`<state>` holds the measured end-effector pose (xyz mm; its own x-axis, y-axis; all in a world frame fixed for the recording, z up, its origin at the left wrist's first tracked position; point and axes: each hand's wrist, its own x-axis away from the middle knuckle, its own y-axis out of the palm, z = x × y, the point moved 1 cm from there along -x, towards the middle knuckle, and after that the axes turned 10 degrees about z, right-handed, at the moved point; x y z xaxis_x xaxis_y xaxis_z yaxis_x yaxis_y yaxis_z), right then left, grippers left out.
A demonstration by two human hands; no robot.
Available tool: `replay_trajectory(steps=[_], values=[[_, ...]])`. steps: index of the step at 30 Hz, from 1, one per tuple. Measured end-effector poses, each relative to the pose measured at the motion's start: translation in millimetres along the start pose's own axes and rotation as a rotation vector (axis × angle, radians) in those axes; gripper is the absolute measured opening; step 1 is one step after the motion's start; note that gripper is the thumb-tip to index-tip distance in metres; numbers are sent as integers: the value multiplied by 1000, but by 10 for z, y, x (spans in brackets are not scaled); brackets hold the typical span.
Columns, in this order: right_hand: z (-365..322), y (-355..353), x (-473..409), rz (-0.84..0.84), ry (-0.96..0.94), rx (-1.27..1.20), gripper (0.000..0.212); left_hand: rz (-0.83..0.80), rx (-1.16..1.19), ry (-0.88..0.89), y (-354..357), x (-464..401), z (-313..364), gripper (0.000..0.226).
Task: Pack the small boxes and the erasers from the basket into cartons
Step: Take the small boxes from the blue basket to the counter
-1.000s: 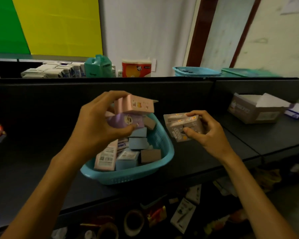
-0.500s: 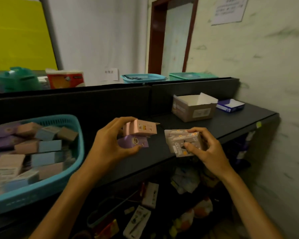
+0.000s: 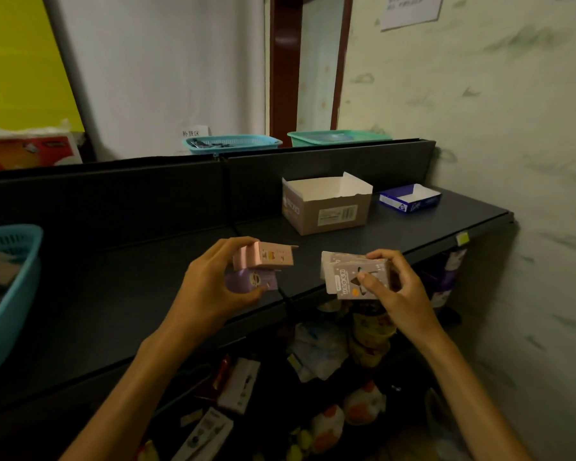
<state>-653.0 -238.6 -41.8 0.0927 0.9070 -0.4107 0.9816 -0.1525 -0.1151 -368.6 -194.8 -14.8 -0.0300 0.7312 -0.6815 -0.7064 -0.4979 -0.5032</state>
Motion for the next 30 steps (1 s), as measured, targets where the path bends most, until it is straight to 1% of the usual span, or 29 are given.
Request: replay_trajectory(steps=[7, 14, 18, 21, 25, 28, 30], values=[[452, -13, -624, -20, 48, 23, 26, 4, -7, -45, 589, -348, -317, 67], [805, 156, -1484, -120, 32, 67, 28, 58, 2, -101, 1058, -925, -683, 67], [985, 214, -1862, -166, 14, 36, 32, 101, -9, -52, 1206, -1180, -806, 66], [982, 165, -2103, -192, -18, -6, 33, 127, -14, -48, 1249, -1329, -828, 65], [882, 73, -2446, -223, -90, -99, 41, 212, -69, -37, 1231, -1543, -834, 66], [865, 41, -2678, -208, -93, -165, 34, 247, -108, -35, 1291, -1673, -809, 65], [865, 37, -2805, -229, -101, -187, 31, 257, -144, -46, 1372, -1738, -805, 65]])
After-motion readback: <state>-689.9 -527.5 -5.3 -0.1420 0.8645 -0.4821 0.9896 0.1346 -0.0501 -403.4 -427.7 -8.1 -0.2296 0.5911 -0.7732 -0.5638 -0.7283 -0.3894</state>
